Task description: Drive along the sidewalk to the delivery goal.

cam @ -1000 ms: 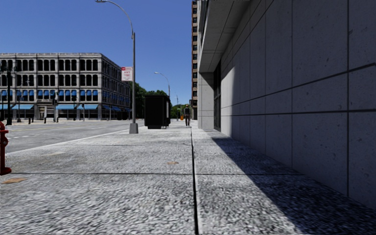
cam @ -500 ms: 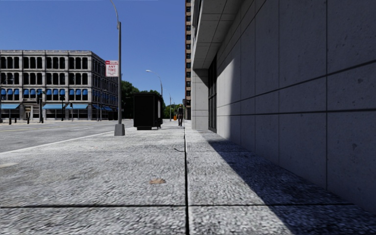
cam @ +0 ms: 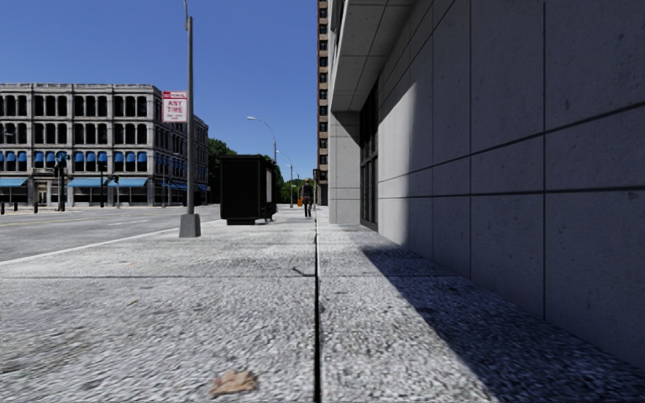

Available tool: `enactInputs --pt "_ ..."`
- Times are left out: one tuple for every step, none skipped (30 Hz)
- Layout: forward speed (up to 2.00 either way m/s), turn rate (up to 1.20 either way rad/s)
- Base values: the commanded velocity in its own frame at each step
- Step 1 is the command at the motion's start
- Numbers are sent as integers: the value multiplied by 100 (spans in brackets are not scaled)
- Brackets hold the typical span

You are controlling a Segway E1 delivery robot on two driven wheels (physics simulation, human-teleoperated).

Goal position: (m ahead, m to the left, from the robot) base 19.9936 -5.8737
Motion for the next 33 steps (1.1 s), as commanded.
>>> enactInputs --pt "185 -8" --pt "185 -60" --pt "185 -103" --pt "185 -112" --pt "185 -112" --pt "185 -65" --pt "185 -9" --pt "185 0" --pt "185 0" --pt "185 0" --pt "185 0" --pt "185 0" --pt "185 0" --pt "185 0" --pt "185 0" --pt "185 0" --pt "185 0" --pt "185 0" --pt "185 0" --pt "185 0" --pt "185 0" --pt "185 0" --pt "185 0" --pt "185 0" --pt "185 0" --pt "185 0" --pt "185 0" --pt "185 0" --pt "185 0" --pt "185 0" --pt "185 0" --pt "185 0" --pt "185 0"
